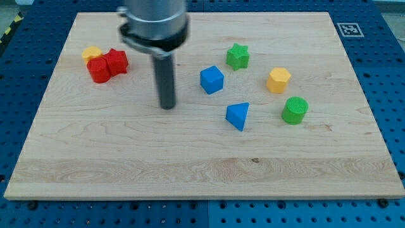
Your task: Separate yellow heart along with red star from the red circle
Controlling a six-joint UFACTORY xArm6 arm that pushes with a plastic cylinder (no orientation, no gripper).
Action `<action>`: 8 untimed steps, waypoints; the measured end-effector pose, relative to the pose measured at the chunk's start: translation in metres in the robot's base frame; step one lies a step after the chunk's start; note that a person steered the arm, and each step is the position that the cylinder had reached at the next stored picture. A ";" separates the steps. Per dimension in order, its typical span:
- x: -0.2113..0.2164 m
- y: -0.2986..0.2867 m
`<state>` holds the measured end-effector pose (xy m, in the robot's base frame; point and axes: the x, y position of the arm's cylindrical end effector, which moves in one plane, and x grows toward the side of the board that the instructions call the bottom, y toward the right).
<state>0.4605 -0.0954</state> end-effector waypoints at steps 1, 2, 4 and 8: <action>-0.010 -0.080; -0.035 -0.155; -0.123 -0.192; -0.122 -0.188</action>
<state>0.3390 -0.2833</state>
